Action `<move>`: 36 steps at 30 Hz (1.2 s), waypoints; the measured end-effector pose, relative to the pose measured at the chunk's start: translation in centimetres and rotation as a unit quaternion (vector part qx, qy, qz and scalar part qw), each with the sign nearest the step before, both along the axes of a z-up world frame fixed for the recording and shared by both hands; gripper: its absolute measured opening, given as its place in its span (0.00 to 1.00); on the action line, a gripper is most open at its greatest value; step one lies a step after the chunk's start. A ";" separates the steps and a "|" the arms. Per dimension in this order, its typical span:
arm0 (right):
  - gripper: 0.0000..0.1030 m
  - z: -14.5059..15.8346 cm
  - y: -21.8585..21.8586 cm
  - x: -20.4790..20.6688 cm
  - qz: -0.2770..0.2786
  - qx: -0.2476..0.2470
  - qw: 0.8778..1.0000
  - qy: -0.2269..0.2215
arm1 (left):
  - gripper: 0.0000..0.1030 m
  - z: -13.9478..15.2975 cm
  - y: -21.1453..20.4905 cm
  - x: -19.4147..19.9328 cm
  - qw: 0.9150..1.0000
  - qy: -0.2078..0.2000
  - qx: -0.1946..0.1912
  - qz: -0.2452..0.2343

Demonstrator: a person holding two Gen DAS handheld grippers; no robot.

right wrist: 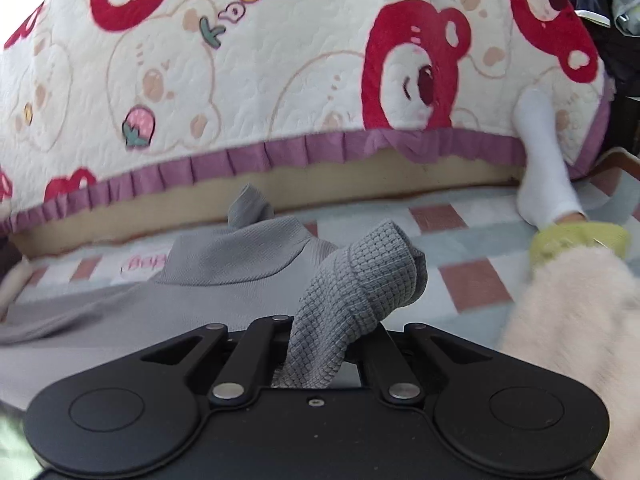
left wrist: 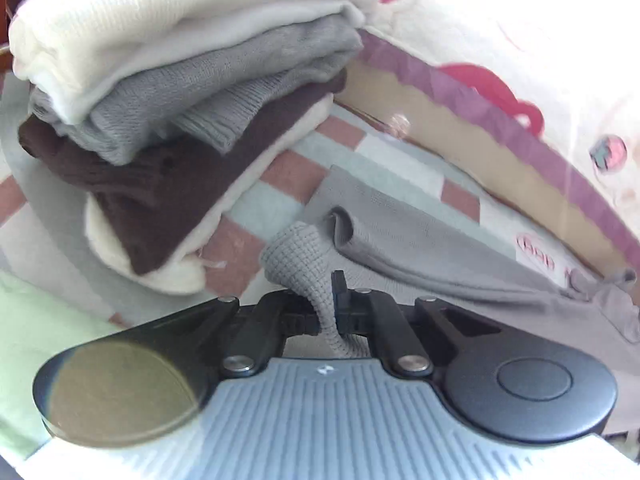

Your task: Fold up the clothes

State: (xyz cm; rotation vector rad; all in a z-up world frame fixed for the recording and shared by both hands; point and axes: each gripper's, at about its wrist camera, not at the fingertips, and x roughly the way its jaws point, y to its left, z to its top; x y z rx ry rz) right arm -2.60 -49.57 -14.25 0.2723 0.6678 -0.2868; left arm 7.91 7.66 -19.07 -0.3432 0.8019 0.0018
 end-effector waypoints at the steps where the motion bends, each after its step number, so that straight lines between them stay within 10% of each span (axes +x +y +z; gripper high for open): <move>1: 0.04 0.1 0.3 -0.8 -0.001 0.002 1.000 0.018 | 0.03 0.2 0.4 -0.6 1.000 0.004 -0.013 -0.004; 12: 0.06 -2.4 1.8 -3.1 0.014 -0.028 0.989 0.142 | 0.08 0.2 0.4 -3.2 0.994 0.084 0.070 -0.015; 15: 0.31 -2.4 2.0 -3.1 0.000 -0.084 0.982 0.170 | 0.12 -0.4 0.1 -3.3 0.991 0.105 0.084 -0.023; 21: 0.40 0.2 3.3 -4.6 -0.001 -0.159 0.981 0.106 | 0.37 2.3 1.0 -5.0 0.987 0.078 0.137 0.012; 26: 0.43 1.3 6.7 -2.0 0.131 -0.099 0.986 0.029 | 0.41 2.2 0.5 -3.0 0.997 0.079 0.017 -0.003; 29: 0.43 0.0 12.4 1.2 0.274 -0.089 0.957 0.017 | 0.50 0.8 -0.5 0.3 0.994 0.096 -0.046 -0.003; 33: 0.45 -1.8 20.0 4.9 0.331 -0.171 0.928 0.024 | 0.50 -1.3 -1.6 4.9 0.984 0.119 -0.134 0.008; 36: 0.46 -2.7 22.8 6.4 0.373 -0.188 0.908 0.027 | 0.54 -2.1 -2.4 5.9 0.989 0.119 -0.084 0.008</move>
